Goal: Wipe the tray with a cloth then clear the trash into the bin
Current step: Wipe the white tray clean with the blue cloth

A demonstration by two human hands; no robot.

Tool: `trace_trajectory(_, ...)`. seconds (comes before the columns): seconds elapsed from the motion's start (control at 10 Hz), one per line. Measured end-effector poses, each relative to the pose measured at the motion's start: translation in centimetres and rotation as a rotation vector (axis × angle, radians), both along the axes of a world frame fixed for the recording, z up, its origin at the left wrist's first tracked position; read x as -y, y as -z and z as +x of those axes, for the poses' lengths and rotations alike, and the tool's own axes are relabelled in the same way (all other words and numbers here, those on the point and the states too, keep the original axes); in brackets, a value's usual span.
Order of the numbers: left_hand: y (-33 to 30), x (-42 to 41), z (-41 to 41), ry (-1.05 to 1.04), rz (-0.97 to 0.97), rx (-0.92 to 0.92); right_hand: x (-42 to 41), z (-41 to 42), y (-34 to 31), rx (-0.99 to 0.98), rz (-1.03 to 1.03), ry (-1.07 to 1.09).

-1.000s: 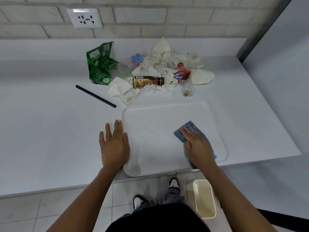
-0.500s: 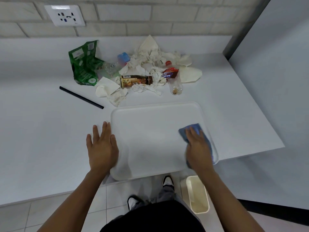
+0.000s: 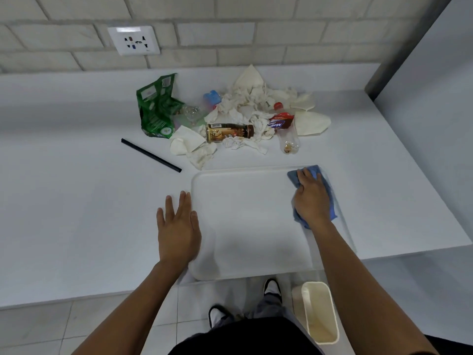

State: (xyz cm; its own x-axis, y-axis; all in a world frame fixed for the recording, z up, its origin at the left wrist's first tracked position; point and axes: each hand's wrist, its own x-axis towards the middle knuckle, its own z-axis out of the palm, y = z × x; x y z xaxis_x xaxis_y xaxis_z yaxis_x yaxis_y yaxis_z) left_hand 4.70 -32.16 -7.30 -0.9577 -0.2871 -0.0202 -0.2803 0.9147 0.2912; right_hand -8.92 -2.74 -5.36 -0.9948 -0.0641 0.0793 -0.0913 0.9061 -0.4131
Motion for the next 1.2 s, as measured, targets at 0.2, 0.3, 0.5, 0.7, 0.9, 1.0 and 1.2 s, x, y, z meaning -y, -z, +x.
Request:
trace_trajectory(0.2, 0.2, -0.1, -0.1, -0.035, 0.013, 0.021, 5.3, 2.7, 0.0, -0.014, -0.014, -0.236)
trace_trajectory(0.3, 0.4, -0.1, -0.2, -0.037, 0.006, 0.028, 4.2, 6.4, 0.9, -0.053, -0.112, -0.353)
trace_trajectory(0.5, 0.5, -0.2, -0.2, -0.043, 0.003, 0.013, 0.8, 1.9, -1.2, -0.02, -0.364, -0.537)
trace_trajectory(0.7, 0.2, -0.4, -0.1, -0.053, 0.011, 0.018, 4.4, 0.9, 1.2, 0.046, 0.093, 0.055)
trace_trajectory(0.9, 0.0, -0.5, -0.1, -0.065, 0.018, 0.003, 10.4, 1.6, 0.6, 0.099, 0.212, -0.155)
trace_trajectory(1.0, 0.1, -0.3, -0.1, -0.075, 0.022, 0.02, 13.1, 3.6, 0.3, 0.006, 0.108, -0.178)
trace_trajectory(1.2, 0.3, -0.3, -0.1, -0.076, 0.028, 0.023, 13.7, 7.2, 1.2, -0.008, 0.059, -0.459)
